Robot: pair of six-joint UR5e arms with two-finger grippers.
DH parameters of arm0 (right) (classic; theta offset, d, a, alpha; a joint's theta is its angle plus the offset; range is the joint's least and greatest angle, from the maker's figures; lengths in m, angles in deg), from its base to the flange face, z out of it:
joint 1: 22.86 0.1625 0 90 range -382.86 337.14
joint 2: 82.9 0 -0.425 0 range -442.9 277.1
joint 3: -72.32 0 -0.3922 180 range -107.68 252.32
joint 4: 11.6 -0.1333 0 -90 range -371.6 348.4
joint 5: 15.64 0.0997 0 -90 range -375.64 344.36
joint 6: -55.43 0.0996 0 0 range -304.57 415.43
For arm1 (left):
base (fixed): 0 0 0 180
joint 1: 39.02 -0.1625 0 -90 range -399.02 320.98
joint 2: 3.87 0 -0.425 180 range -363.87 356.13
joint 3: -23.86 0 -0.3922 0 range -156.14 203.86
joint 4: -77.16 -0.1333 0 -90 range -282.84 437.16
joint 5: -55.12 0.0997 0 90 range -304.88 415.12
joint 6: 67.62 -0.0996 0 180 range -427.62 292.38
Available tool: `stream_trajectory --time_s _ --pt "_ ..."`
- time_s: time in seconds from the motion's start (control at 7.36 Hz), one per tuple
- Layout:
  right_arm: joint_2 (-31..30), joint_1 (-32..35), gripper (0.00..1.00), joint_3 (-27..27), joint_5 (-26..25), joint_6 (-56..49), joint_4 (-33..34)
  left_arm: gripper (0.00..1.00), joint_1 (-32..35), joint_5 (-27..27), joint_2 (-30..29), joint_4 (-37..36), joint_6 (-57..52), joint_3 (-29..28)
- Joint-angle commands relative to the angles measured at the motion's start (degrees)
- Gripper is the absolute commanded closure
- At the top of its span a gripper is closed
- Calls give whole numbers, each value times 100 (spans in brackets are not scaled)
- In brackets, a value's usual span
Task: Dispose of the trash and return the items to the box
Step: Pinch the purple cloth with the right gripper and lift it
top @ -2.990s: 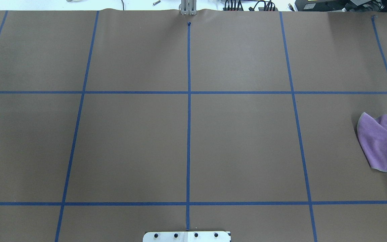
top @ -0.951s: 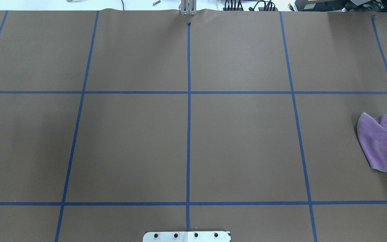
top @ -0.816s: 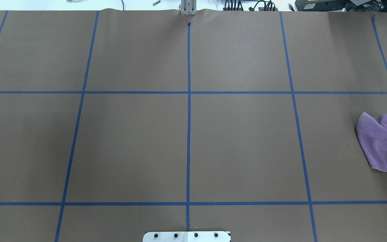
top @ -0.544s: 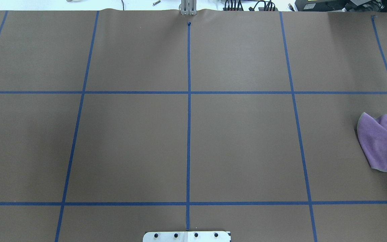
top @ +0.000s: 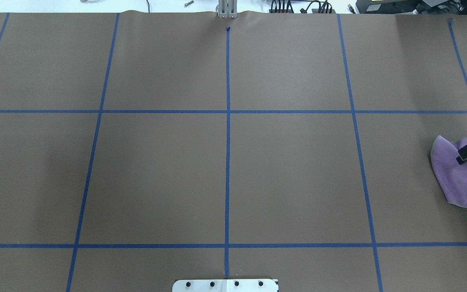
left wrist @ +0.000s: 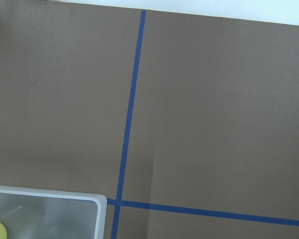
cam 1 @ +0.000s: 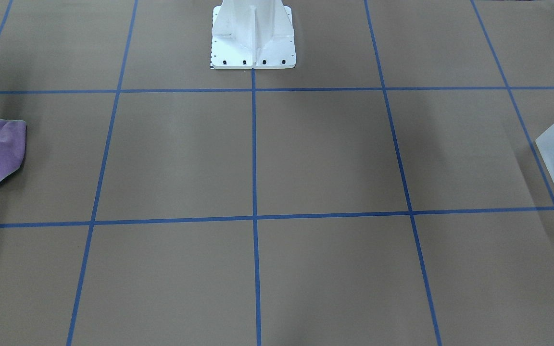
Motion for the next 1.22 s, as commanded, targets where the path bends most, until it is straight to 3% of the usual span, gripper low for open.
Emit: stream_trajectory --time_s 0.0,0.14,0.27,0.54,0.82,1.09 --pt "49 -161 0 -418 -42 5 -417 2 -12 9 7 -7 8 38" --pt "66 -170 30 -392 -16 74 -417 2 -12 9 7 -7 0 38" --pt "136 -170 99 -375 19 84 -426 2 -12 9 7 -7 0 38" --pt "181 -170 100 -174 45 84 -418 2 -12 9 15 -16 -9 29" --pt "111 4 100 500 142 93 -120 2 -12 0 7 -16 0 38" --pt "110 932 100 1230 500 49 598 2 -12 0 7 -16 0 56"
